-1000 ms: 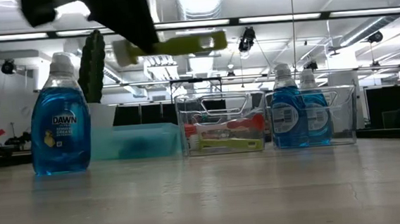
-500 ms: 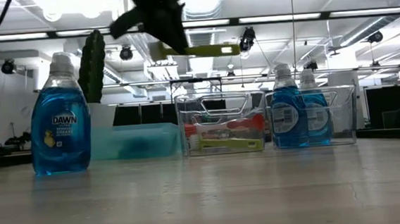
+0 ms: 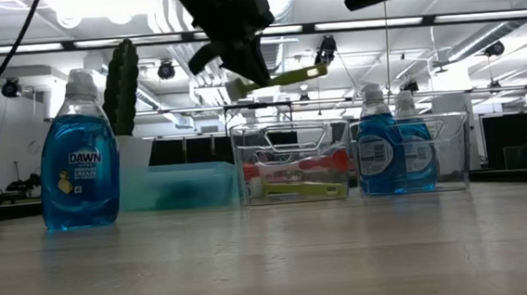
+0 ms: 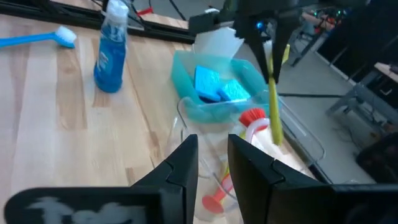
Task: Pick & Place Kitchen Sink Supplies
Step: Put the green dish brush into the left transparent bin
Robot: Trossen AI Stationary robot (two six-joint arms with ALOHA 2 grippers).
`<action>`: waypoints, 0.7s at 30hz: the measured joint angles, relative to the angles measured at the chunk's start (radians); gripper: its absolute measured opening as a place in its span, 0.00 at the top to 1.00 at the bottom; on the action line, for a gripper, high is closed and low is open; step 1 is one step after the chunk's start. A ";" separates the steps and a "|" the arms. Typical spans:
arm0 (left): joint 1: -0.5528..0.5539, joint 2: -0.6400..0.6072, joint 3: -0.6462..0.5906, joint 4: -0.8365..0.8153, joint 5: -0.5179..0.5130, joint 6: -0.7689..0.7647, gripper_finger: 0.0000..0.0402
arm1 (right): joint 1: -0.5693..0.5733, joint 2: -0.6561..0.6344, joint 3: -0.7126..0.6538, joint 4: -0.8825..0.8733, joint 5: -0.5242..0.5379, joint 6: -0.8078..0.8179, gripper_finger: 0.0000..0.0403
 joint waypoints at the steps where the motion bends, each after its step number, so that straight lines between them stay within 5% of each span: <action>1: 0.013 0.002 -0.009 0.020 0.023 0.003 0.96 | 0.000 0.000 -0.005 -0.001 0.000 0.010 0.80; 9: 0.058 0.006 -0.104 0.227 0.189 0.034 0.94 | 0.002 0.003 -0.008 0.001 -0.003 0.021 0.83; 21: 0.073 0.006 -0.257 0.330 0.066 0.234 0.95 | 0.001 0.006 -0.008 0.005 -0.003 0.021 0.79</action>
